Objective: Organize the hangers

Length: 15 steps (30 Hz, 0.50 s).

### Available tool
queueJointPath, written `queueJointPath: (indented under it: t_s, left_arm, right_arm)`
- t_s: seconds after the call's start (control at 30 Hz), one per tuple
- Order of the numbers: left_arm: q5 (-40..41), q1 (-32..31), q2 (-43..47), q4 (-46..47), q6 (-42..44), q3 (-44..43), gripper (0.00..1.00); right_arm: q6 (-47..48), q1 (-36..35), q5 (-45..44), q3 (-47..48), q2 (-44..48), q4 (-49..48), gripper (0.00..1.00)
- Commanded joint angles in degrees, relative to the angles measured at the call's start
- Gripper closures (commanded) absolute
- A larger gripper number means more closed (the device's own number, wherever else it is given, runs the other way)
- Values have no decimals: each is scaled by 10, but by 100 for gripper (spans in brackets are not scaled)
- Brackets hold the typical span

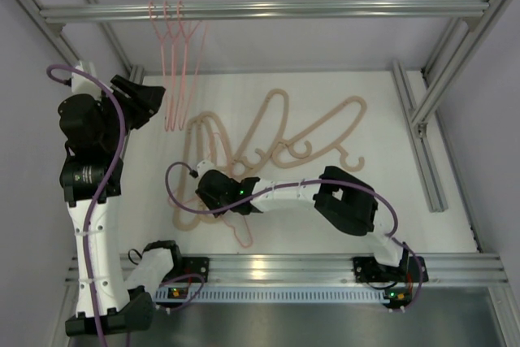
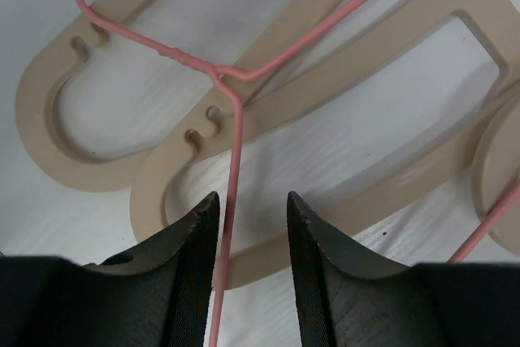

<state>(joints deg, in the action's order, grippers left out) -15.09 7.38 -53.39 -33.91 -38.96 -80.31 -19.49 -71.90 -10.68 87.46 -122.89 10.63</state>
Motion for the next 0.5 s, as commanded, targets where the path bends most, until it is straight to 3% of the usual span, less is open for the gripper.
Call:
queueJointPath:
  t_s: [0.0, 0.33, 0.47]
  left_arm:
    - [2, 0, 6, 4, 8, -2, 45]
    - [6, 0, 7, 5, 10, 3, 45]
    - [5, 0, 8, 5, 9, 6, 46]
  right_arm:
    - [4, -11, 7, 35, -9, -24, 62]
    - [-1, -12, 18, 61, -46, -6, 65]
    - [-4, -12, 13, 61, -47, 0, 81]
